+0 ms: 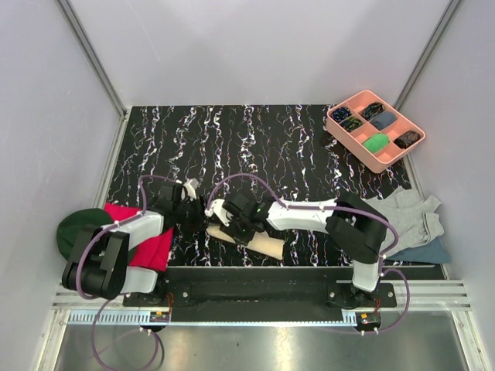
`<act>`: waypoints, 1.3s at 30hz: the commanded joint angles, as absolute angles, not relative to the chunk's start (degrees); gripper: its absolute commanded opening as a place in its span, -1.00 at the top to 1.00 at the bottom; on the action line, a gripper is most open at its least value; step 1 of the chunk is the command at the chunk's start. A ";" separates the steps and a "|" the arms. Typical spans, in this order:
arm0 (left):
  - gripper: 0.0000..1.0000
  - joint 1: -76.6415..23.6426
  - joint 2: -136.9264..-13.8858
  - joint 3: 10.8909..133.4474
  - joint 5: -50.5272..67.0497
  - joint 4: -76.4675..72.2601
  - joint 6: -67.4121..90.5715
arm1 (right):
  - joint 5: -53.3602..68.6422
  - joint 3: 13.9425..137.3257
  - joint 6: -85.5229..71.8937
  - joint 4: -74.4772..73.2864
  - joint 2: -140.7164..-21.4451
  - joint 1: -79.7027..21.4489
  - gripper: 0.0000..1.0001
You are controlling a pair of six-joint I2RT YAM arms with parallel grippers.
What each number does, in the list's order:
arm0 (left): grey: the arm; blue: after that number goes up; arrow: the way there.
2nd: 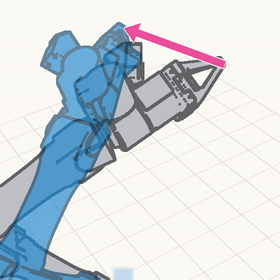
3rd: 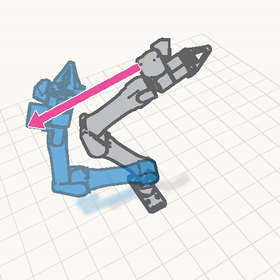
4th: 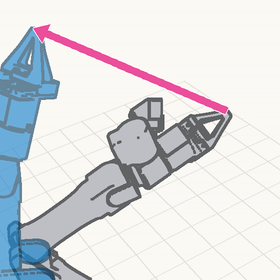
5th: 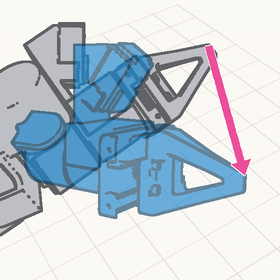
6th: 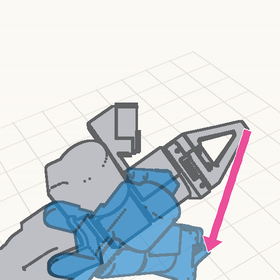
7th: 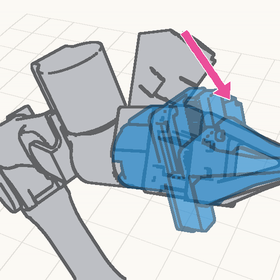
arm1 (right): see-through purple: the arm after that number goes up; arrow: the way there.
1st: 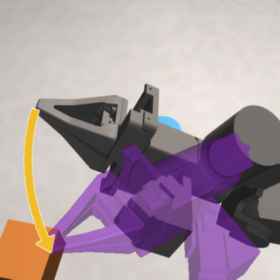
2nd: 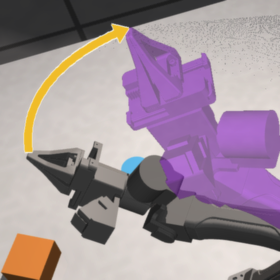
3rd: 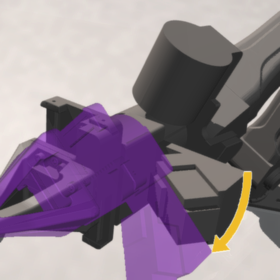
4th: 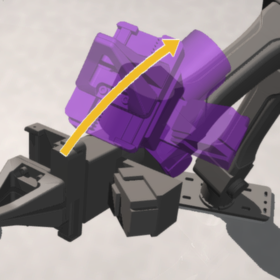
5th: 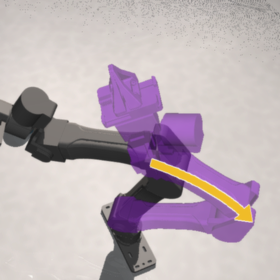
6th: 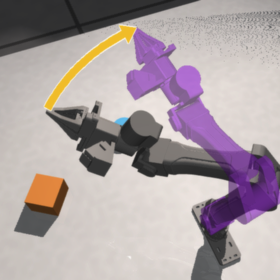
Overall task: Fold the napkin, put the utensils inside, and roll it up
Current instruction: Roll the napkin with the utensil
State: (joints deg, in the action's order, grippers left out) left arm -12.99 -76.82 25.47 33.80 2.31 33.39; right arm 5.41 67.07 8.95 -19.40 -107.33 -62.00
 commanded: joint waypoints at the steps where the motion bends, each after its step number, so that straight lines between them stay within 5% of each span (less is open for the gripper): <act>1: -0.14 -11.78 -71.55 28.56 29.36 5.71 31.03 | 20.37 66.88 5.98 -21.27 -110.65 -58.46 0.38; 14: -0.10 -11.34 -61.87 23.47 31.19 1.32 32.69 | 52.97 70.74 3.16 -23.46 -117.42 -47.64 0.42; 32: 0.23 -11.43 -63.19 14.77 37.18 -8.17 36.65 | 62.67 75.93 1.76 -25.14 -126.12 -42.10 0.42; 37: 0.56 -11.51 -65.74 14.33 37.71 -10.37 37.00 | 61.44 76.64 1.58 -25.49 -126.21 -41.84 0.39; 39: 0.73 -11.51 -66.18 14.50 37.79 -10.46 37.00 | 60.39 76.82 1.32 -25.75 -125.43 -41.84 0.17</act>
